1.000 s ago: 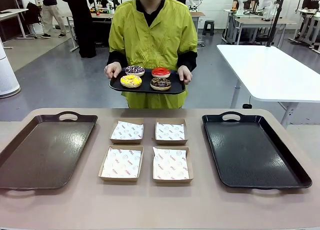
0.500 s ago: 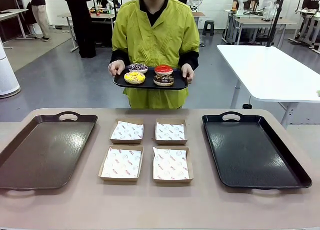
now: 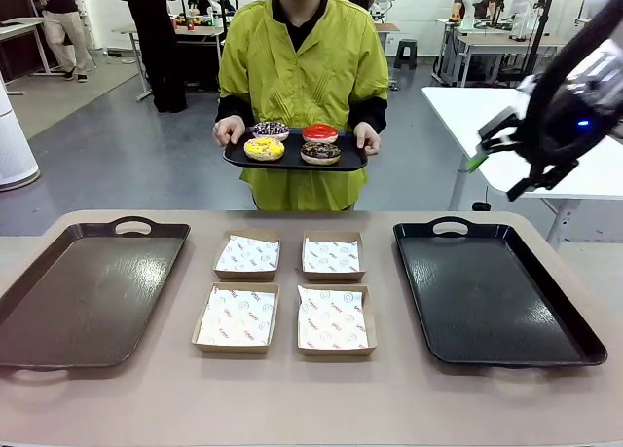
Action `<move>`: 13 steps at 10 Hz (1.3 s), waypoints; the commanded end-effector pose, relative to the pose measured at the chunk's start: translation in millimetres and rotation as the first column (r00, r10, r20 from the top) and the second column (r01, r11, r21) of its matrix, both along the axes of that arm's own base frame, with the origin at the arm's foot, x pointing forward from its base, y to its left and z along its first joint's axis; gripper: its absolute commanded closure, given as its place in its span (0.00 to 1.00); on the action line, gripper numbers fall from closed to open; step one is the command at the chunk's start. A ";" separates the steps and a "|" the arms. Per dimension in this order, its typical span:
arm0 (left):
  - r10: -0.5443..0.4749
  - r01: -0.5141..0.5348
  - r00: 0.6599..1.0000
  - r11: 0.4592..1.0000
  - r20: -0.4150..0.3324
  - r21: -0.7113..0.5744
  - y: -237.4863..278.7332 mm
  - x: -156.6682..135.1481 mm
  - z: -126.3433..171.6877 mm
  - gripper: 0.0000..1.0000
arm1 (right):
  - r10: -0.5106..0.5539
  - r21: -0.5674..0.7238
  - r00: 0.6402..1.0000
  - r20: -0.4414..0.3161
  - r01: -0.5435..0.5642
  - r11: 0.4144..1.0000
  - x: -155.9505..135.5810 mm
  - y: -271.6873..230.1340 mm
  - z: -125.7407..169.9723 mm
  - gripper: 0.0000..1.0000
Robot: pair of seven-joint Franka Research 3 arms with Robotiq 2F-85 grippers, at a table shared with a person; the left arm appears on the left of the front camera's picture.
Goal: Individually package the donuts and arrange them on the tray.
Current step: Pick up one Paper togo box.
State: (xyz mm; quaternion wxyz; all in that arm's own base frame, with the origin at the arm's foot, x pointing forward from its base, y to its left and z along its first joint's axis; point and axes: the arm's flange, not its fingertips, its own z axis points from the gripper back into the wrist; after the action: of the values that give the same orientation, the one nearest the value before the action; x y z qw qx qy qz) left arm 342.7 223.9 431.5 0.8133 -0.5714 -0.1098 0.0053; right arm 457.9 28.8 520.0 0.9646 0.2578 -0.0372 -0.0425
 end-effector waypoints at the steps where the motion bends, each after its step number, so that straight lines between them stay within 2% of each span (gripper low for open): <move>1: 0.003 -0.003 1.000 1.000 0.004 -0.005 1.5 -1.4 1.4 0.00 | 0.036 -0.185 0.998 -0.050 -0.045 0.982 12.8 40.5 -17.0 0.00; 3: 0.003 -0.003 1.000 1.000 0.004 -0.005 1.5 -1.4 1.4 0.00 | 0.075 -0.291 0.995 -0.060 -0.090 0.953 12.7 90.5 -36.8 0.00; 5: 0.003 -0.003 1.000 1.000 0.004 -0.005 1.5 -1.4 1.4 0.00 | 0.100 -0.344 0.993 -0.062 -0.116 0.932 20.6 120.3 -46.1 0.00; 7: 0.003 -0.003 1.000 1.000 0.004 -0.005 1.5 -1.4 1.4 0.00 | 0.106 -0.326 0.994 -0.031 -0.111 0.939 12.4 115.5 -36.1 0.00; 8: 0.003 -0.003 1.000 1.000 0.004 -0.005 1.5 -1.4 1.4 0.00 | 0.125 -0.246 0.992 -0.012 -0.124 0.961 5.3 105.2 -25.8 0.00; 9: 0.003 -0.003 1.000 1.000 0.004 -0.005 1.5 -1.4 1.4 0.00 | 0.126 -0.325 0.990 -0.059 -0.139 0.936 11.7 123.0 -47.5 0.00; 13: 0.003 -0.003 1.000 1.000 0.004 -0.005 1.5 -1.4 1.4 0.00 | 0.126 -0.325 0.990 -0.059 -0.139 0.936 11.7 123.0 -47.5 0.00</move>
State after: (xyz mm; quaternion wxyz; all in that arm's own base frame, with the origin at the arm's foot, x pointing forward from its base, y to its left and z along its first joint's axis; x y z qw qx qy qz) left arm 342.6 224.2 431.3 0.8134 -0.5712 -0.1097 0.0058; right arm 469.5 150.2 473.2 0.9944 0.1014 -0.0060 0.0279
